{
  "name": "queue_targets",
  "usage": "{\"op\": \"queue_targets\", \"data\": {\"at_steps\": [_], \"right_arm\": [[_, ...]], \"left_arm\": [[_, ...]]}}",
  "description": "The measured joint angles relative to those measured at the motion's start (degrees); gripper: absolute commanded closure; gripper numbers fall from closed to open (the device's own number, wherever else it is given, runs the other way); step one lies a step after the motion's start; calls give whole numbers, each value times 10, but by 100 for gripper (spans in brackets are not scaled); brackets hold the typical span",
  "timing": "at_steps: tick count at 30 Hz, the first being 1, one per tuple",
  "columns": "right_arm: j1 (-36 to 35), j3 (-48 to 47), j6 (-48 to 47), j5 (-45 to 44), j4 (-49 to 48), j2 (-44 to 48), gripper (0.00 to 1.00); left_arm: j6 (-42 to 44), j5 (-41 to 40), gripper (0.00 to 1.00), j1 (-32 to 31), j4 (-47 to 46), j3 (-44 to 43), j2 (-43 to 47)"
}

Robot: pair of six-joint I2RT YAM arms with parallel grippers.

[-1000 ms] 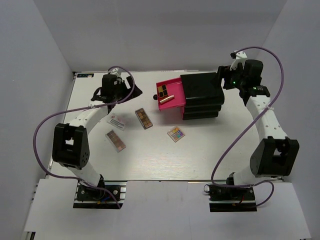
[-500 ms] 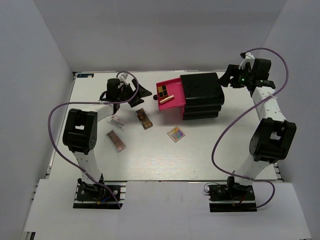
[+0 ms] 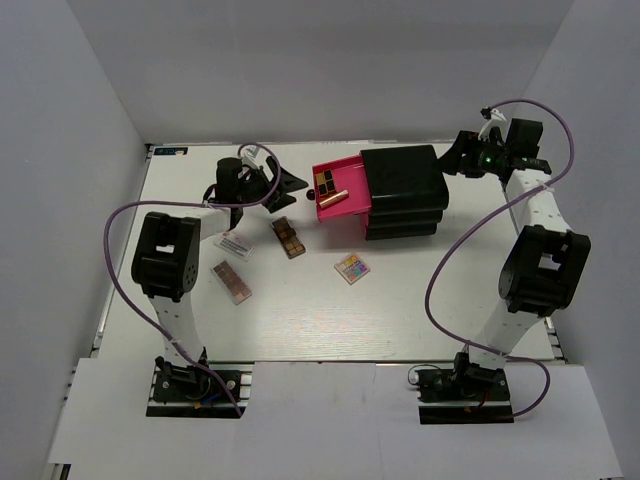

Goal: Organize the makeup

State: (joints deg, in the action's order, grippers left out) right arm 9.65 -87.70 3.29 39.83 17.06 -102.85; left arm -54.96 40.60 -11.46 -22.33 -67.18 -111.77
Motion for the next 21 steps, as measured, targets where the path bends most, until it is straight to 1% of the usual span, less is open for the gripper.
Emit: {"op": "queue_targets", "data": {"at_steps": [6,9,11,14,21], "right_arm": [[1,-2,0,9,0,-9,30],[1,-3,0,11,0,-15,32],[1,-3,1,12,1,-18,32],[1,-3,2,14,1,-20,34],[1,-3,4,21,1,-23,36]], "left_arm": [[-18,5,16,0,-6,0,-19],[-26,9,20,-2,-16,0,-21],[-32,11,26,-4,-25,0,-23],[-42,18,29,-5,-40,0,-28],[-66,24,31,-10,-65,-1,-58]]}}
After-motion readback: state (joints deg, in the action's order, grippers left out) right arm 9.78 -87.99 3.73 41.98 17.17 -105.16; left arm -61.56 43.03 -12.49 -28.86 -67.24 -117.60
